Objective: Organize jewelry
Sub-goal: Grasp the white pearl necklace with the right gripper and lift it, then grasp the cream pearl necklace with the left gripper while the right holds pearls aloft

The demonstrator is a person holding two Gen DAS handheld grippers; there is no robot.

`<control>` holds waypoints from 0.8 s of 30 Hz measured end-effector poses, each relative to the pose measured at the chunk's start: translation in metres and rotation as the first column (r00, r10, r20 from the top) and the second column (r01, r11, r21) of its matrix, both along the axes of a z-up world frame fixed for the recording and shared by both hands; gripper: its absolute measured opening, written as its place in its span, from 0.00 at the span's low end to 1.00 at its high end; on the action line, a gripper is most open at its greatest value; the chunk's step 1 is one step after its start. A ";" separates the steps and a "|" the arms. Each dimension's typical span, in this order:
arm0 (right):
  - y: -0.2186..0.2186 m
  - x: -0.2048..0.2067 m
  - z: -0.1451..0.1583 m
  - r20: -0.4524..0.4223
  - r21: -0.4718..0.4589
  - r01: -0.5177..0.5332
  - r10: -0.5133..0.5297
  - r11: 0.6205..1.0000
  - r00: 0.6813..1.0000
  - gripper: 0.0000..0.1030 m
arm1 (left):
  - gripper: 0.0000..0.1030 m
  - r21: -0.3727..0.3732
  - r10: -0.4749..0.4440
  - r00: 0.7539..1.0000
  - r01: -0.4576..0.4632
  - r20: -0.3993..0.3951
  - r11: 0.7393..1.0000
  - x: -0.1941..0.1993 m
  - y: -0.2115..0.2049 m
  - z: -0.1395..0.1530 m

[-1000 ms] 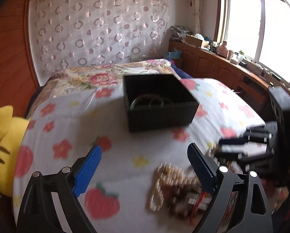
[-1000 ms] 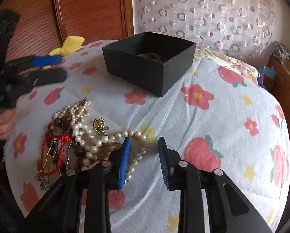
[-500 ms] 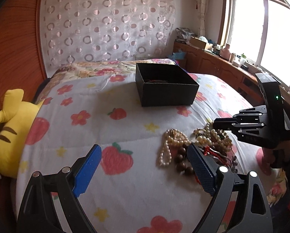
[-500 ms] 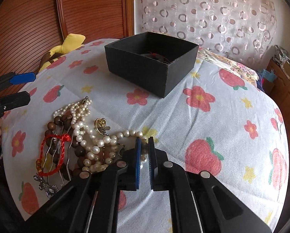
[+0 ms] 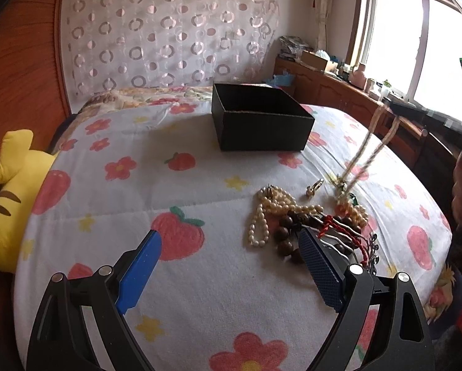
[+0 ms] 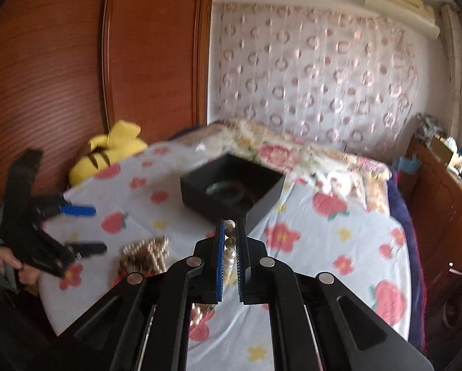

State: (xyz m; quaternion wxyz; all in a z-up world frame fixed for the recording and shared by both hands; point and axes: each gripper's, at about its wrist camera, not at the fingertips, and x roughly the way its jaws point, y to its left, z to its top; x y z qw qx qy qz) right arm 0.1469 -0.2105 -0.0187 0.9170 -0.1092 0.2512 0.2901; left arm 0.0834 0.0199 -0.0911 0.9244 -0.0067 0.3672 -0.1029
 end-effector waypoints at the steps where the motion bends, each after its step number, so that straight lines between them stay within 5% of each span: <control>1: -0.002 0.000 0.005 0.011 0.004 0.002 -0.002 1.000 1.000 0.08 | 0.84 0.002 -0.001 1.000 0.001 -0.003 1.000 0.000 0.000 -0.001; 18: -0.026 -0.016 0.084 0.207 0.048 0.038 -0.048 0.998 0.977 0.08 | 0.83 -0.015 -0.040 0.999 0.040 -0.019 0.999 -0.001 -0.004 -0.005; 24: -0.031 -0.023 0.104 0.253 0.046 0.047 -0.057 0.998 0.966 0.08 | 0.53 -0.050 -0.069 0.997 0.067 -0.046 0.996 0.003 -0.005 -0.007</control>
